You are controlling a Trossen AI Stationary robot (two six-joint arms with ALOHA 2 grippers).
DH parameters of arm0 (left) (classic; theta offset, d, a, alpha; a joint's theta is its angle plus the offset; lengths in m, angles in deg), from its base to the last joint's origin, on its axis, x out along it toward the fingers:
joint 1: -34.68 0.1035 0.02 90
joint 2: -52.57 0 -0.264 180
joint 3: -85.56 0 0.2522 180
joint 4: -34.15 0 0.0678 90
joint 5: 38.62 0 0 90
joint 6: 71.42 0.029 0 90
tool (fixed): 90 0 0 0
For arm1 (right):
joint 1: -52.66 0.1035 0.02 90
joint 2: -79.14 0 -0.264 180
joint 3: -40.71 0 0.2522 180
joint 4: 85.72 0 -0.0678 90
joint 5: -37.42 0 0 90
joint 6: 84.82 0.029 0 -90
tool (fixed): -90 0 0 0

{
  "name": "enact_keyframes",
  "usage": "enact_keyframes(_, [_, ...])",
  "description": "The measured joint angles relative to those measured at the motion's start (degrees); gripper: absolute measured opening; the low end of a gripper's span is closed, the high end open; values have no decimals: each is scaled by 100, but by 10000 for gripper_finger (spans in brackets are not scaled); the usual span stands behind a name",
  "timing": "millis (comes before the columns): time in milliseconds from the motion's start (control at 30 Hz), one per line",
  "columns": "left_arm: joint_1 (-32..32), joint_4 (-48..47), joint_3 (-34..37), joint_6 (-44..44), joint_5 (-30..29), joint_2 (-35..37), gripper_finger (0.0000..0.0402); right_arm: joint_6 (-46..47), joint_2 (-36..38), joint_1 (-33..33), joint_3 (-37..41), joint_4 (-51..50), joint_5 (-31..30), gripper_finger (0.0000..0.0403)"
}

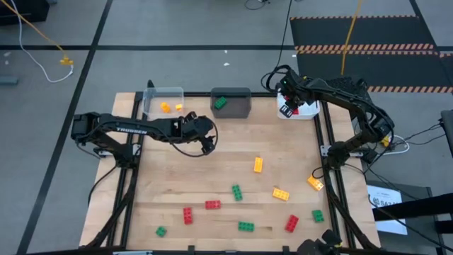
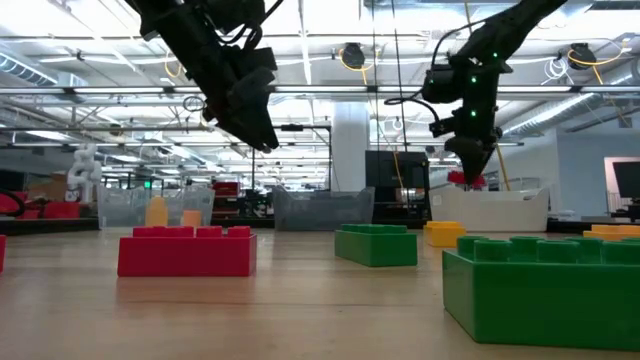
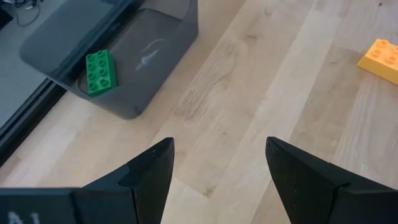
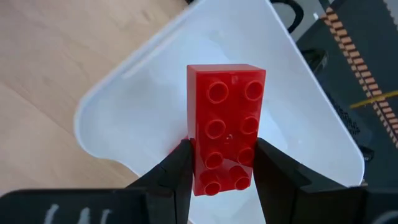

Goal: Sort & place blocks by color
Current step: Put the upper 8 stud red game piece into the white bin, then put the left 8 stud yellow game piece into the transparent bin

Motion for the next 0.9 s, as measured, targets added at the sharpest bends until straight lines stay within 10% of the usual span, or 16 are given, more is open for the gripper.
enact_keyframes(900, [2, -1, 0, -17, 129, 0, 255, 167, 2, -167, 388, 205, -291, 238])
